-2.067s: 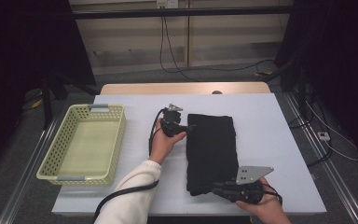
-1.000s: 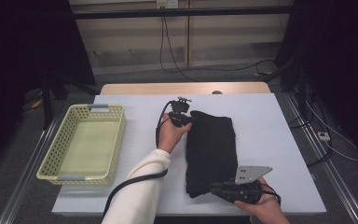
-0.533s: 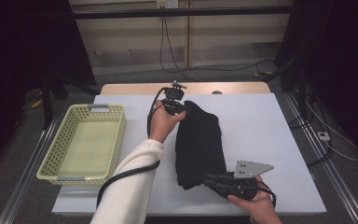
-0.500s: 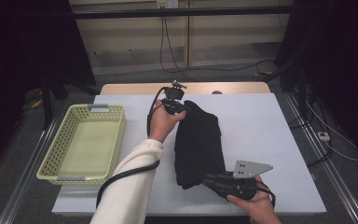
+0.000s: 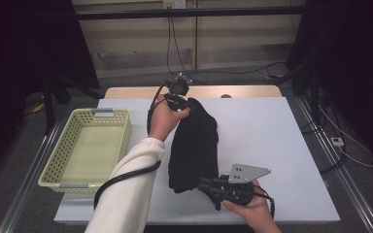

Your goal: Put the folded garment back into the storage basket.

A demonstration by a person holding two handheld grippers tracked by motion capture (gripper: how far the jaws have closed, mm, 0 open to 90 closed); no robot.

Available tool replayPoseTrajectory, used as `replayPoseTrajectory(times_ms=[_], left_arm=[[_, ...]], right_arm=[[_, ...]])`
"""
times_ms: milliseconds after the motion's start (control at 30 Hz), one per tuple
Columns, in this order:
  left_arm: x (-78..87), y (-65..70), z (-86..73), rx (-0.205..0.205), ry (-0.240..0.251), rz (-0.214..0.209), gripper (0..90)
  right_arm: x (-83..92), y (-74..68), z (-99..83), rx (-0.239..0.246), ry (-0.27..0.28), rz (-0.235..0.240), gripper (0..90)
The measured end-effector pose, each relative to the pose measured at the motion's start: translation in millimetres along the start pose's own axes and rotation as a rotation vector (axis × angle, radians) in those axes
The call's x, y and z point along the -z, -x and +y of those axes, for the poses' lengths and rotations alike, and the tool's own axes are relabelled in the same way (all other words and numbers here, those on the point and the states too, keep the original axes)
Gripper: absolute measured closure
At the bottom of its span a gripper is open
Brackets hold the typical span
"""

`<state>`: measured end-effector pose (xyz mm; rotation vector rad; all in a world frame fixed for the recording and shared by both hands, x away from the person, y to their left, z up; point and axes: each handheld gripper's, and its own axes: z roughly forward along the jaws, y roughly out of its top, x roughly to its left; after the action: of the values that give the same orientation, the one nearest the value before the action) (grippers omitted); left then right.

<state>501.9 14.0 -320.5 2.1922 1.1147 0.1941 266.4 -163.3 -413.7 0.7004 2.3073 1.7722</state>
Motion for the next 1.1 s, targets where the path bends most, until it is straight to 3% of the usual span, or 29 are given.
replayPoseTrajectory(times_ms=[567, 1100], left_arm=[[30.7, -21.0, 9.3, 0.019, -0.036, 0.065, 84.4], [46.4, -33.2, 13.0, 0.029, -0.074, 0.078, 84.4]], right_arm=[[-21.9, -4.3, 14.5, 0.009, 0.033, 0.027, 82.8], [-29.8, -11.4, 27.8, 0.015, 0.079, 0.038, 82.9]])
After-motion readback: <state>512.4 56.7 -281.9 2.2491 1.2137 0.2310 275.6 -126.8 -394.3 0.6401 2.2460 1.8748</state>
